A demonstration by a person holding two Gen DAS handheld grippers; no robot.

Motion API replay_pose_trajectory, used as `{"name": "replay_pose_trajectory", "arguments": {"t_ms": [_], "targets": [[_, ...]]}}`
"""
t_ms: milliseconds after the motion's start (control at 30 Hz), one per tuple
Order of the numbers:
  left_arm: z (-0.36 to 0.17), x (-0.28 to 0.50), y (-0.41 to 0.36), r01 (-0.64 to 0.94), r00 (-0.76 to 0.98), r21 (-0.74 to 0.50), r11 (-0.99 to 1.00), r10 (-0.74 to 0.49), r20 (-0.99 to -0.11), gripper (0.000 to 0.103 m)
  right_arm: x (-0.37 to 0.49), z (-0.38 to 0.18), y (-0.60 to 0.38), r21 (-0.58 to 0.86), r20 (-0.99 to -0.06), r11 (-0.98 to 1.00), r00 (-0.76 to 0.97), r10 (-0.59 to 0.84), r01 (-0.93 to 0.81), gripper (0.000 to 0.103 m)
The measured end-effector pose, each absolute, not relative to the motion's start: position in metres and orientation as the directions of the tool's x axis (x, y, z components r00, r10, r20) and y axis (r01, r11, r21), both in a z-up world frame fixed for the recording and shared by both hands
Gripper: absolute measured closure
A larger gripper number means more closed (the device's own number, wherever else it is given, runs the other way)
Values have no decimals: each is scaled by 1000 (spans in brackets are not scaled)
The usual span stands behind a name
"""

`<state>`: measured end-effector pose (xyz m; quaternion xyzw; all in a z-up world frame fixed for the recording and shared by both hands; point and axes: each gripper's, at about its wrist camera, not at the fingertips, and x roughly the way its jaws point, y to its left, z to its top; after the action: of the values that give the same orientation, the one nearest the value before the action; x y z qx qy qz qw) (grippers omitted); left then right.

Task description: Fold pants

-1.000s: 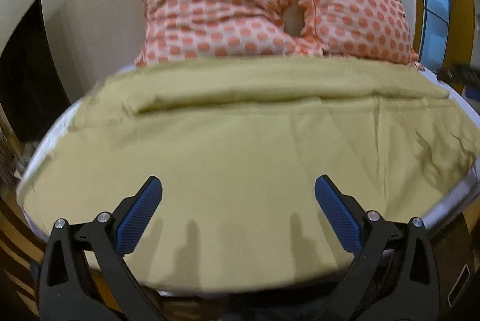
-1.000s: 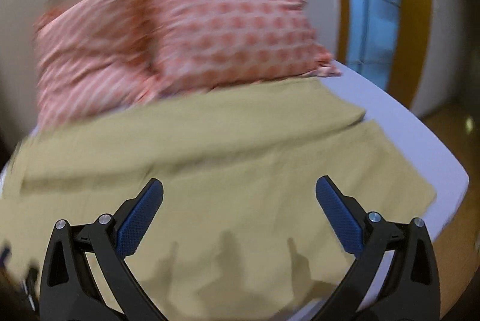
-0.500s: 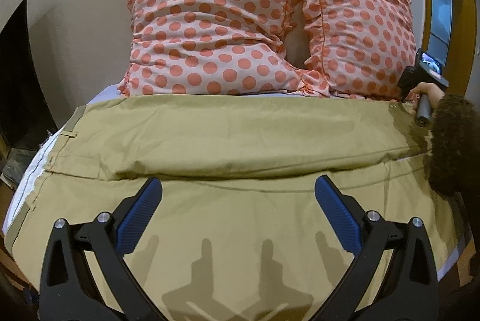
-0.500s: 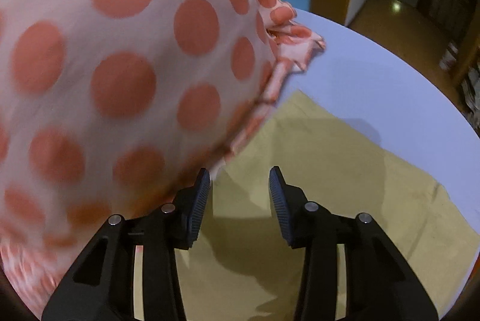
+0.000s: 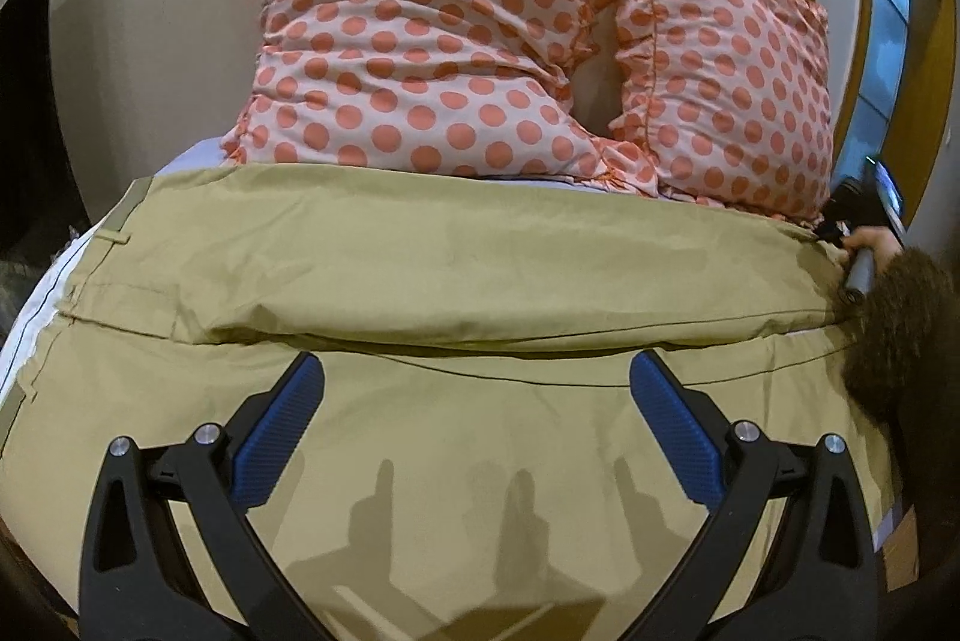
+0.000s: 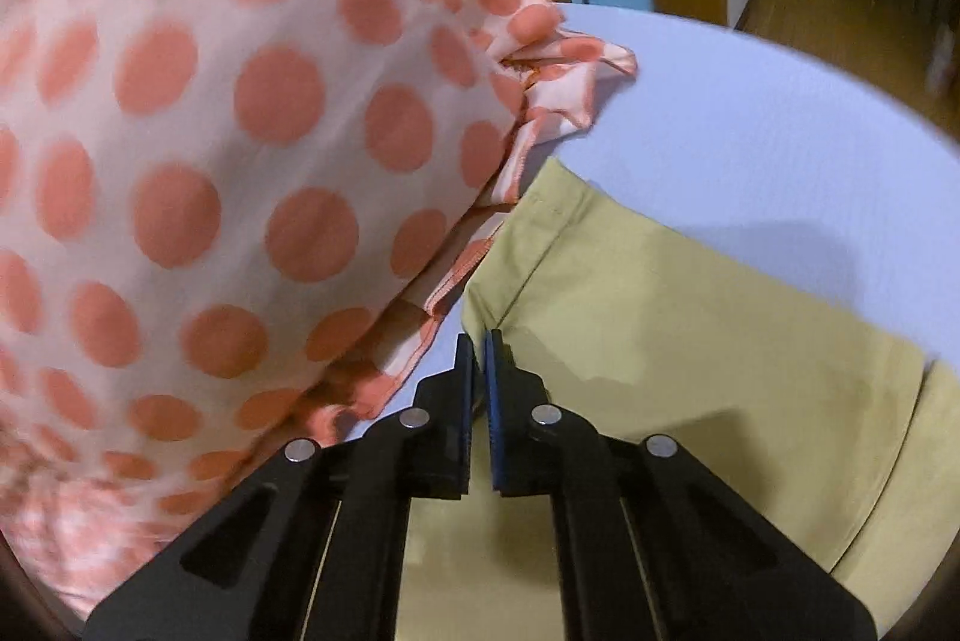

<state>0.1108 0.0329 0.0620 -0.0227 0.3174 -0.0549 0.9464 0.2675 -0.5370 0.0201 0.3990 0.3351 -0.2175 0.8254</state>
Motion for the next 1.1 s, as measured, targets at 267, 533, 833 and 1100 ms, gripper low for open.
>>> {"name": "replay_pose_trajectory", "arguments": {"t_ms": [267,533,833,1100], "targets": [[78,87,67,63,835,-128,990,-123,-536,2,81,65,-511,722,-500,571,865,42,390,99],[94,92,104,109,847,-317,942,-255,-466,2,17,18,-516,744,-604,470,778,171,475,96],[101,110,132,104,838,-409,906,-302,-455,2,15,-4,-522,784,-596,377,767,235,494,71],[90,162,157,4,784,-492,870,-309,-539,2,16,8,-527,836,-477,411,852,214,365,101]]}}
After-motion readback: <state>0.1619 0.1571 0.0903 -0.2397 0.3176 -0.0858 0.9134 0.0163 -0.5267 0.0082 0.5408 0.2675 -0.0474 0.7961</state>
